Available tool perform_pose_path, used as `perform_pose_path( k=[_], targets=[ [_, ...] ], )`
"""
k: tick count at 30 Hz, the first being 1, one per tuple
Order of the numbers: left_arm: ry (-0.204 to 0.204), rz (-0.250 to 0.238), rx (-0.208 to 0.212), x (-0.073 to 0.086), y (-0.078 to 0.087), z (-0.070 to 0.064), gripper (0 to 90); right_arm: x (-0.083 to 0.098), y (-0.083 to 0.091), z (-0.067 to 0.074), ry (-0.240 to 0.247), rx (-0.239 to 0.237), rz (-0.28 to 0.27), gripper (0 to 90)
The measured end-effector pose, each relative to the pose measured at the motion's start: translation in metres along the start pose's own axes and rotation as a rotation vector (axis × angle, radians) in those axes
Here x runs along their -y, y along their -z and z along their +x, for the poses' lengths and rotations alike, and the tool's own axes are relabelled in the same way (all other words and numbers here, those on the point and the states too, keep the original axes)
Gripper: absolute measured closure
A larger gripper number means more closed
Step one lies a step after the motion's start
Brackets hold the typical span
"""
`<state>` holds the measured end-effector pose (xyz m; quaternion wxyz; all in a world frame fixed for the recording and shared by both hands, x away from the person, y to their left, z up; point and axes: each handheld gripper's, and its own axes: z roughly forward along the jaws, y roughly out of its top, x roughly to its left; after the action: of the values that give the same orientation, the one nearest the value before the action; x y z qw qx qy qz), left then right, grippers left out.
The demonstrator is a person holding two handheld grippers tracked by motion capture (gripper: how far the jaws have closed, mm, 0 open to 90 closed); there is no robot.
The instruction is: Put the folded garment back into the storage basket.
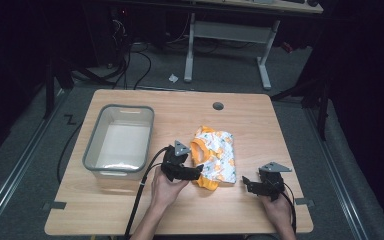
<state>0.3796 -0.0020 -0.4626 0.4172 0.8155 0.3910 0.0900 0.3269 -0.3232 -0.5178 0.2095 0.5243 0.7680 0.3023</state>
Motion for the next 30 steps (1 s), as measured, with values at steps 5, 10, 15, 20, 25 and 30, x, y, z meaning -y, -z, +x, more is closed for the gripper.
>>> perform_pose_path(
  k=[5,10,15,20,25,30],
  targets=[
    [-0.017,0.015,0.017,-0.010,-0.010,-0.003,13.2,0.000,0.000,0.000,0.000,0.000,0.000,23.5],
    [-0.004,0.031,0.009,-0.016,-0.024,-0.003,11.3,0.000,0.000,0.000,0.000,0.000,0.000,23.5],
    [0.006,0.056,-0.015,-0.018,-0.034,-0.001,10.5,0.000,0.000,0.000,0.000,0.000,0.000,23.5],
    [0.024,0.065,-0.046,-0.021,-0.044,0.001,10.5,0.000,0.000,0.000,0.000,0.000,0.000,23.5],
    [0.061,0.068,-0.058,-0.020,-0.054,0.005,10.5,0.000,0.000,0.000,0.000,0.000,0.000,23.5],
    [0.076,0.096,-0.075,-0.016,-0.065,0.010,10.6,0.000,0.000,0.000,0.000,0.000,0.000,23.5]
  ],
)
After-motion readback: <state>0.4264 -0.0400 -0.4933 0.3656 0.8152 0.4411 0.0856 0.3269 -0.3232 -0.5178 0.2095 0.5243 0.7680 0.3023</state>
